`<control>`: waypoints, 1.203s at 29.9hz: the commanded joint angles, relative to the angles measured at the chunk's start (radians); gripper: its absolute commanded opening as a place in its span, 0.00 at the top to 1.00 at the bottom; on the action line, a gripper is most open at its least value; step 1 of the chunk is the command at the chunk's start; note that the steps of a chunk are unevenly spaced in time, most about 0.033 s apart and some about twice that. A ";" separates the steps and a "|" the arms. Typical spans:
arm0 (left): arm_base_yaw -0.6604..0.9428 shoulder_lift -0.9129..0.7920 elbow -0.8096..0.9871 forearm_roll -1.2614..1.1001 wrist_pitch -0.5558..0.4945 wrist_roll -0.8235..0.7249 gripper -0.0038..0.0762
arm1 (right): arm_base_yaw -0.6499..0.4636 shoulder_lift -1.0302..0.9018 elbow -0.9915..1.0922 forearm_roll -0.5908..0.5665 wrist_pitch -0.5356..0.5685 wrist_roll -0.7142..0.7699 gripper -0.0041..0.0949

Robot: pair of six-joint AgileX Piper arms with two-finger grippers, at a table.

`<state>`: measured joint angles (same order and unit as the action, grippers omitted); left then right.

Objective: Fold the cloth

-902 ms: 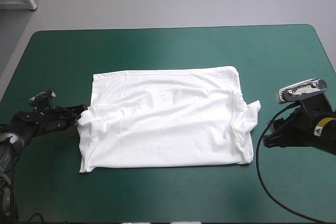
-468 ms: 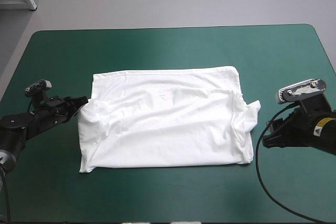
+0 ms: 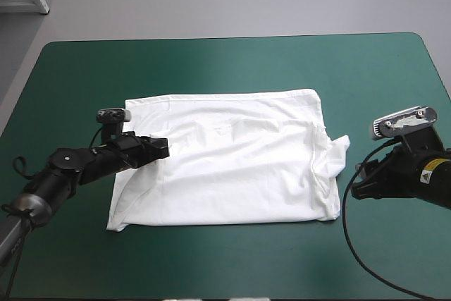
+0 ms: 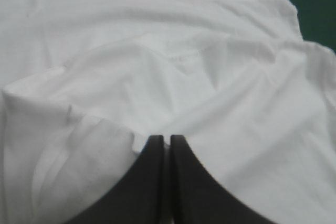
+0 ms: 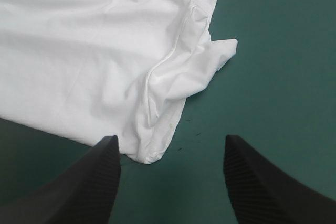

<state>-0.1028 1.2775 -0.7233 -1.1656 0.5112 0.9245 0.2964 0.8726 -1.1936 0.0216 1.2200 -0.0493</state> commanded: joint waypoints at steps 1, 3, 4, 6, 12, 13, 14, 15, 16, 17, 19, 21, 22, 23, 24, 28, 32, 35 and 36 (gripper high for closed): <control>-0.080 0.035 -0.025 0.010 -0.100 0.002 0.92 | 0.001 -0.006 -0.023 0.007 -0.040 -0.006 0.40; -0.101 0.068 -0.025 0.013 -0.119 0.002 0.86 | 0.001 -0.006 -0.023 0.010 -0.040 -0.006 0.40; -0.103 0.082 -0.025 0.008 -0.119 0.002 0.81 | 0.001 -0.006 -0.023 0.010 -0.040 -0.006 0.40; -0.105 0.097 -0.025 0.003 -0.117 0.002 0.65 | 0.001 -0.006 -0.023 0.010 -0.040 -0.006 0.40; -0.105 0.098 -0.034 -0.008 -0.117 0.002 0.20 | 0.001 -0.006 -0.023 0.000 -0.040 -0.006 0.40; -0.105 0.098 -0.038 -0.008 -0.115 0.002 0.19 | 0.001 -0.006 -0.023 0.000 -0.040 -0.006 0.40; -0.105 0.098 -0.048 -0.008 -0.113 0.001 0.19 | 0.001 -0.006 -0.023 0.000 -0.042 -0.005 0.40; -0.105 0.098 -0.057 -0.006 -0.105 0.001 0.19 | 0.001 -0.006 -0.023 -0.004 -0.045 -0.003 0.40; -0.105 0.098 -0.070 -0.003 -0.097 -0.010 0.19 | 0.001 -0.006 -0.023 -0.012 -0.049 0.003 0.40; -0.105 0.095 -0.086 0.001 -0.089 -0.020 0.19 | 0.001 -0.006 -0.023 -0.030 -0.055 0.014 0.40; -0.105 0.078 -0.116 0.003 -0.078 -0.024 0.19 | 0.001 -0.004 -0.021 -0.078 -0.060 0.041 0.40; -0.101 0.046 -0.147 0.034 -0.075 -0.046 0.19 | 0.001 -0.004 -0.021 -0.154 -0.062 0.066 0.40; -0.092 0.028 -0.163 0.073 -0.075 -0.089 0.19 | 0.001 -0.002 -0.021 -0.178 -0.062 0.078 0.40; -0.080 0.013 -0.175 0.116 -0.075 -0.141 0.19 | 0.001 -0.002 -0.021 -0.205 -0.067 0.086 0.40; -0.065 -0.007 -0.190 0.183 -0.075 -0.203 0.19 | 0.001 0.003 -0.021 -0.235 -0.073 0.103 0.40; 0.007 -0.091 -0.246 0.535 -0.009 -0.497 0.19 | 0.001 0.037 -0.021 -0.286 -0.103 0.161 0.40; 0.049 -0.162 -0.293 0.845 0.130 -0.734 0.19 | 0.001 0.123 -0.021 -0.266 -0.162 0.201 0.40; 0.049 -0.204 -0.300 0.989 0.239 -0.806 0.19 | -0.001 0.209 -0.021 -0.252 -0.201 0.225 0.40; 0.049 -0.217 -0.300 1.007 0.276 -0.811 0.19 | -0.003 0.242 -0.021 -0.245 -0.213 0.236 0.40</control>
<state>-0.0538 1.1109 -0.9865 -0.2561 0.7268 0.1871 0.2964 1.0557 -1.1936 -0.2160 1.0912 0.1624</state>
